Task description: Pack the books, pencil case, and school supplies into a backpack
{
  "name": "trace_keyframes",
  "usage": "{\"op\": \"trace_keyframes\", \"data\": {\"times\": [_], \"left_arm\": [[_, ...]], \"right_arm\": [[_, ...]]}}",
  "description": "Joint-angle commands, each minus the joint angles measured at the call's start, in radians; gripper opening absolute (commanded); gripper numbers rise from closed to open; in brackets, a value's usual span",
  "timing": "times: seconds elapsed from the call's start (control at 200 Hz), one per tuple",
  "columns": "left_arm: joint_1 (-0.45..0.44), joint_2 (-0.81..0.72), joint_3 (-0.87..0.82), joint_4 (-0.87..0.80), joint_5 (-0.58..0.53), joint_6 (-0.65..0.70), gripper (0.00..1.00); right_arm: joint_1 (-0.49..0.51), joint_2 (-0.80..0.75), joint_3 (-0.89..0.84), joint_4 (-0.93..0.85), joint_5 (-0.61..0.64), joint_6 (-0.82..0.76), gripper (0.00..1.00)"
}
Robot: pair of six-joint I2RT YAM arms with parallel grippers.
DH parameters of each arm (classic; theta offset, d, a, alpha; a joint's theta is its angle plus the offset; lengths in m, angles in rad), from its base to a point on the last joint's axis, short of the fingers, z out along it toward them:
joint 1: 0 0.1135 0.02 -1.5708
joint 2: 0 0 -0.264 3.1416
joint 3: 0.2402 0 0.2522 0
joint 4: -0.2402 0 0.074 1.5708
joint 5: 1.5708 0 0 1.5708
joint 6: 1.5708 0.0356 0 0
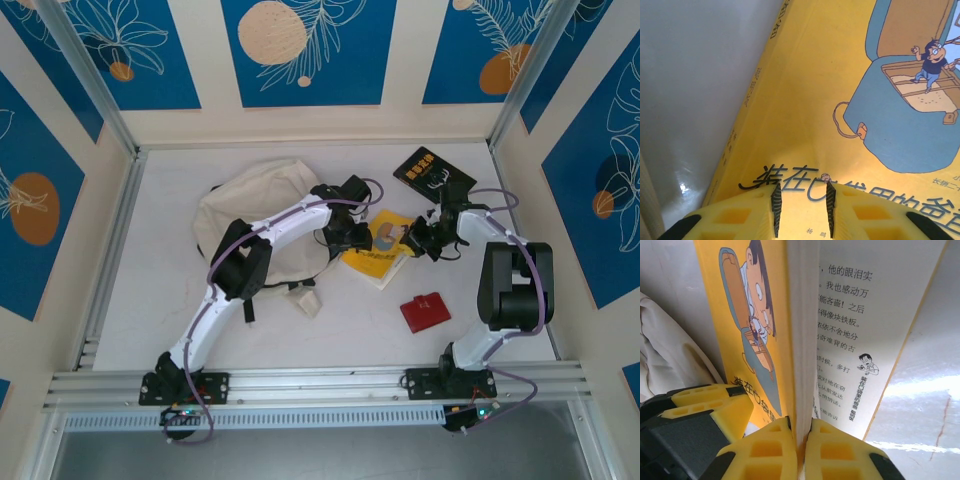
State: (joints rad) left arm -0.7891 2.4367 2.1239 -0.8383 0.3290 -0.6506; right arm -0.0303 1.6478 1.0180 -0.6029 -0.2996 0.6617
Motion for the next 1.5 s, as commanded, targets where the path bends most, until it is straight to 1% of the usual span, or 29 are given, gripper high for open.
{"op": "trace_keyframes", "data": {"times": [0.0, 0.07, 0.13, 0.2, 0.245, 0.36, 0.405, 0.49, 0.59, 0.67, 0.815, 0.875, 1.02, 1.115, 1.205, 1.345, 1.49], "left_arm": [[0.002, -0.031, 0.023, -0.002, 0.030, 0.008, 0.38], [0.015, -0.082, 0.024, -0.008, 0.026, 0.021, 0.48], [0.027, -0.135, 0.019, -0.013, 0.020, 0.038, 0.59], [0.042, -0.198, 0.008, -0.018, 0.011, 0.056, 0.71], [0.056, -0.239, -0.008, -0.015, 0.009, 0.068, 0.77], [0.088, -0.344, -0.069, -0.009, -0.038, 0.084, 0.87], [0.102, -0.385, -0.104, 0.003, -0.044, 0.089, 0.90], [0.134, -0.464, -0.179, 0.043, -0.025, 0.087, 0.94], [0.171, -0.553, -0.266, 0.093, 0.029, 0.101, 0.99], [0.203, -0.617, -0.336, 0.122, 0.074, 0.108, 1.00], [0.247, -0.690, -0.447, 0.184, 0.213, 0.115, 1.00], [0.253, -0.703, -0.477, 0.201, 0.242, 0.116, 1.00], [0.254, -0.701, -0.514, 0.261, 0.345, 0.091, 1.00], [0.254, -0.686, -0.501, 0.254, 0.368, 0.078, 1.00], [0.255, -0.683, -0.495, 0.268, 0.425, 0.081, 1.00], [0.254, -0.692, -0.499, 0.274, 0.483, 0.103, 0.99], [0.256, -0.712, -0.510, 0.300, 0.510, 0.104, 0.93]], "right_arm": [[0.012, -0.062, -0.001, -0.037, 0.007, -0.021, 0.02], [0.008, -0.097, 0.001, -0.037, 0.010, -0.040, 0.00], [0.004, -0.134, 0.001, -0.031, 0.001, -0.061, 0.00], [-0.001, -0.182, -0.002, -0.018, -0.026, -0.085, 0.00], [-0.006, -0.216, -0.004, -0.006, -0.051, -0.098, 0.00], [-0.017, -0.285, 0.003, 0.002, -0.128, -0.122, 0.00], [-0.018, -0.309, 0.011, -0.003, -0.165, -0.133, 0.00], [-0.019, -0.344, 0.027, -0.008, -0.223, -0.139, 0.00], [-0.016, -0.378, 0.037, 0.006, -0.321, -0.139, 0.00], [-0.008, -0.403, 0.040, 0.037, -0.402, -0.131, 0.00], [0.027, -0.430, 0.052, 0.092, -0.525, -0.108, 0.00], [0.049, -0.431, 0.060, 0.111, -0.565, -0.103, 0.00], [0.112, -0.422, 0.076, 0.159, -0.613, -0.082, 0.00], [0.141, -0.411, 0.082, 0.188, -0.664, -0.075, 0.00], [0.163, -0.411, 0.089, 0.196, -0.686, -0.083, 0.00], [0.164, -0.414, 0.093, 0.204, -0.690, -0.079, 0.00], [0.157, -0.400, 0.100, 0.176, -0.655, -0.080, 0.00]]}}
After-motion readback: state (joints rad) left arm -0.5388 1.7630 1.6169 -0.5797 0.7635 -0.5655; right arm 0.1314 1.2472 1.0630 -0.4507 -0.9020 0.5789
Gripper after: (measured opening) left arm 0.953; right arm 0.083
